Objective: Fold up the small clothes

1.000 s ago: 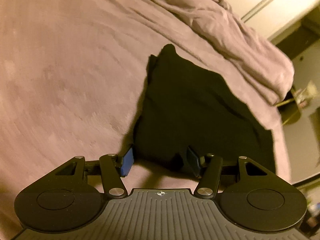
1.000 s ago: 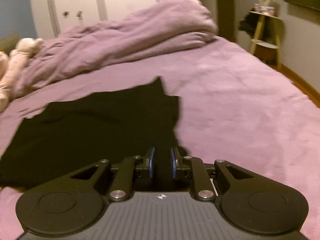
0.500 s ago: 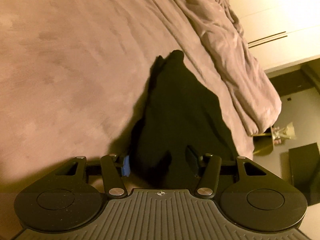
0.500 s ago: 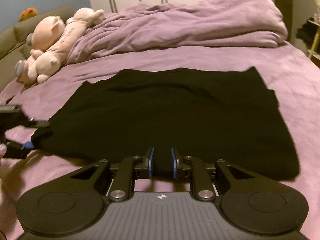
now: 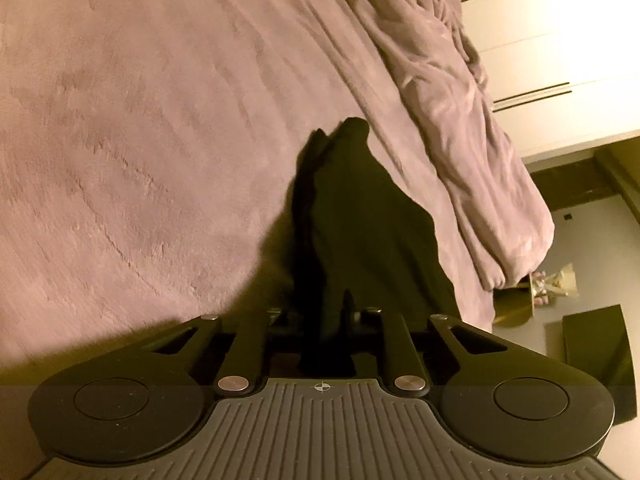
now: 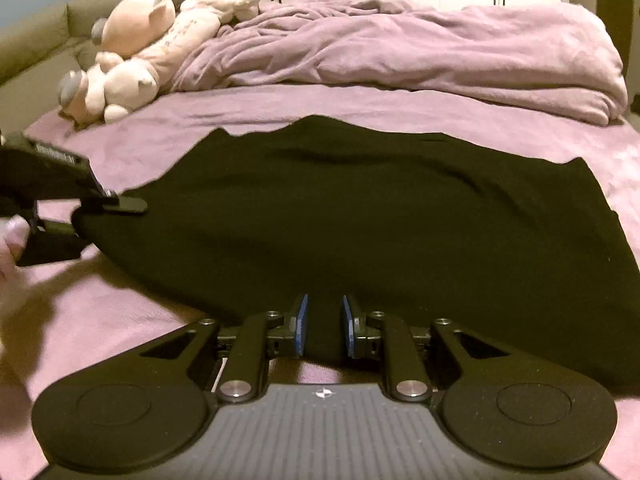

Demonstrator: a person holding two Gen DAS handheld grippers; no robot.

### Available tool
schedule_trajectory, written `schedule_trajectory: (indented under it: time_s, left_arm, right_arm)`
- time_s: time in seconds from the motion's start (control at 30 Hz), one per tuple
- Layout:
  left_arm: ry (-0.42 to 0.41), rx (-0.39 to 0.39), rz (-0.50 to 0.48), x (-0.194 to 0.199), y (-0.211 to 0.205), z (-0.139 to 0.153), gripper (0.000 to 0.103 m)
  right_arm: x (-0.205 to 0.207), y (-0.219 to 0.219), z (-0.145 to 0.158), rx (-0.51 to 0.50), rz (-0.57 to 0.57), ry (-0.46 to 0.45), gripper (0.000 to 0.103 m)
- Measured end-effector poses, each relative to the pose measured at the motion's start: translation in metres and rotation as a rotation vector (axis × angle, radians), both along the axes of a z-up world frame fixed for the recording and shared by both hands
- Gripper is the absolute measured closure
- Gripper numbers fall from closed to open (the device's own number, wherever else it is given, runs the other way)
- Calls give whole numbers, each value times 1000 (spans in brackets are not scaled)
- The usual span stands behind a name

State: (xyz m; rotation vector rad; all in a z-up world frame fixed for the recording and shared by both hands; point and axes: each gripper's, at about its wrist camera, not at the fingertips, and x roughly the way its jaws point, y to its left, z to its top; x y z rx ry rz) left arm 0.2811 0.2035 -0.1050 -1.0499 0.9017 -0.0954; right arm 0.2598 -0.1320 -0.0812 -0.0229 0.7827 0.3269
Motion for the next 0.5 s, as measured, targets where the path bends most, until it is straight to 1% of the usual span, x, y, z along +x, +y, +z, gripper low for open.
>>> schedule_trajectory:
  time_s: [0.1,0.23,0.27,0.37,0.5]
  left_arm:
    - [-40,50,-10,0,-2,16,88]
    - [-126,175,-91,6,-22,53,88]
    - [-147,207,-117,9,-30,64,88]
    - [-197,268,-187,15,-55,89,89]
    - [-268,332,-305,21,-105,114,89]
  right_arm:
    - [-7,-25,7,28,-74,5,81]
    - [-21,-70,15,40,-218,-3,77]
    - [-25,-83,17,36,-264,-10,75]
    - [-33,-113,20,20,-358,-17,73]
    - [-42,-142,21,57,-442,-11,72]
